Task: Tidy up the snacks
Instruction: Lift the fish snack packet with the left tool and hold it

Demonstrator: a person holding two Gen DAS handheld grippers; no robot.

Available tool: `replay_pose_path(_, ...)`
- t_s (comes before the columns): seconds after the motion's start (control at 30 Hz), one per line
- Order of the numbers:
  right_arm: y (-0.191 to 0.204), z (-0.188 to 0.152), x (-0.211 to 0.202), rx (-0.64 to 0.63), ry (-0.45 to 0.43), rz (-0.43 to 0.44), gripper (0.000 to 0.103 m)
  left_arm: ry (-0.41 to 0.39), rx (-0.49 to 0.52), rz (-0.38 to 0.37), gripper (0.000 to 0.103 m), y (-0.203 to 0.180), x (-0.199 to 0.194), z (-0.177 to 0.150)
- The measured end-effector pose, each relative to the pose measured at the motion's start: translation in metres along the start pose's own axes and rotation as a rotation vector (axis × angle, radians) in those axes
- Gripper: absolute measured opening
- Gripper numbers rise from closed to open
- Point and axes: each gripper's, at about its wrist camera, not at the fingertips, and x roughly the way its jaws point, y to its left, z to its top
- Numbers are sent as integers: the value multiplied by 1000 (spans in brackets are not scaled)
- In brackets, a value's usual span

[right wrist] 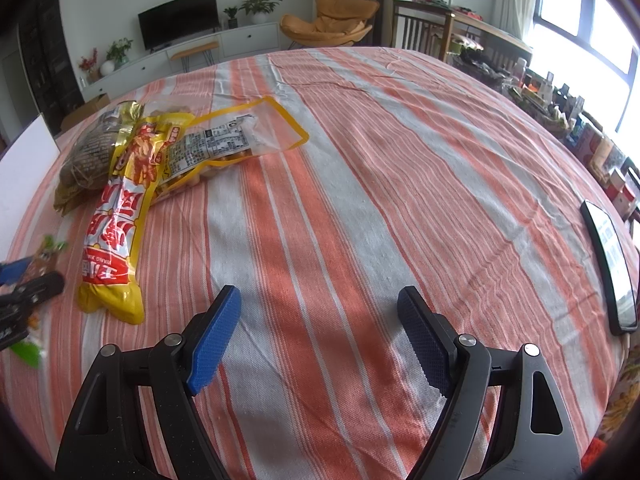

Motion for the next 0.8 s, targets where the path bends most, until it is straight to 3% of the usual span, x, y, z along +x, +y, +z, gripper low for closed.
replay_pose_path(0.13, 0, 0, 0, 0, 1, 1, 84, -34, -90, -14, 56, 25, -3, -14)
replay_pose_path(0.23, 0, 0, 0, 1, 0, 1, 84, -58, -96, -8, 61, 29, -2, -15)
replay_pose_path(0.3, 0, 0, -1, 1, 0, 1, 84, -50, -73, 19, 85, 26, 3, -15)
replay_pose_path(0.5, 0, 0, -1, 1, 0, 0, 84, -49, -101, 39, 100, 27, 7, -15)
replay_pose_path(0.8, 1, -1, -1, 0, 1, 1, 85, -40, -117, 50, 103, 30, 10, -13)
